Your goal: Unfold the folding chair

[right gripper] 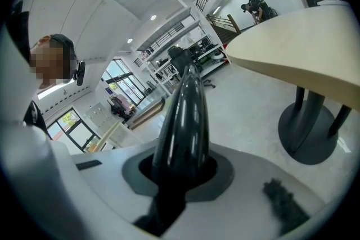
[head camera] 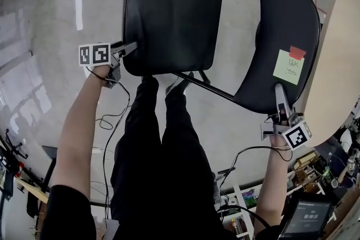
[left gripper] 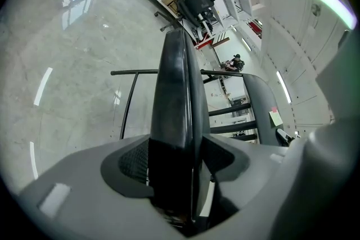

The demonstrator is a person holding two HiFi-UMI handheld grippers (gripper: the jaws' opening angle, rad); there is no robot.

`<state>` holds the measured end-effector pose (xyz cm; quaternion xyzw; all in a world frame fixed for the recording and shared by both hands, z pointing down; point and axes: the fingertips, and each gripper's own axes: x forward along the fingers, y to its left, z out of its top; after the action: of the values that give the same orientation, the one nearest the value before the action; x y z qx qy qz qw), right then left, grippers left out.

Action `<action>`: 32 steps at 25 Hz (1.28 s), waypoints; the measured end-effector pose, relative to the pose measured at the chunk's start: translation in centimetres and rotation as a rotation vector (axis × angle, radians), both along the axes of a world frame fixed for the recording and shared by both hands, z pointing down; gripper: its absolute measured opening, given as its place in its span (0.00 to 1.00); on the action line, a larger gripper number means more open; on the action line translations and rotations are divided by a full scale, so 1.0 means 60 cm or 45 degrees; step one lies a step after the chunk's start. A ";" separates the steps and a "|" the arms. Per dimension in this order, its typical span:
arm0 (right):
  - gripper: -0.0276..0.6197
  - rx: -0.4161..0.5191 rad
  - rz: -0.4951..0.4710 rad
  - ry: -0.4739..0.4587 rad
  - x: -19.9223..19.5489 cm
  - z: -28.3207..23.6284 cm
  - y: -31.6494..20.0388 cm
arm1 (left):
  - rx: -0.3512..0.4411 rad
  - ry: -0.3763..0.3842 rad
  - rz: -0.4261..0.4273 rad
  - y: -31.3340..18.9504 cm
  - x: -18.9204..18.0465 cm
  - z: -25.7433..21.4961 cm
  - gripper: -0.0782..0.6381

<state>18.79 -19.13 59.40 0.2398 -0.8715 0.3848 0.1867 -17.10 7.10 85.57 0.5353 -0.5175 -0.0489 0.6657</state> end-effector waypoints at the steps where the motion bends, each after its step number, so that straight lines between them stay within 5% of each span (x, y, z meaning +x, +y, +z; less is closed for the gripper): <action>1: 0.13 -0.002 -0.001 -0.002 0.000 0.001 0.000 | -0.005 -0.001 -0.003 0.002 -0.001 0.002 0.49; 32: 0.14 -0.049 -0.014 -0.080 0.005 0.002 -0.001 | -0.063 -0.060 -0.092 0.029 -0.024 0.022 0.52</action>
<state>19.07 -19.18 59.54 0.2191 -0.8707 0.4079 0.1660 -18.54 8.87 86.89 0.5006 -0.5530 -0.0474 0.6643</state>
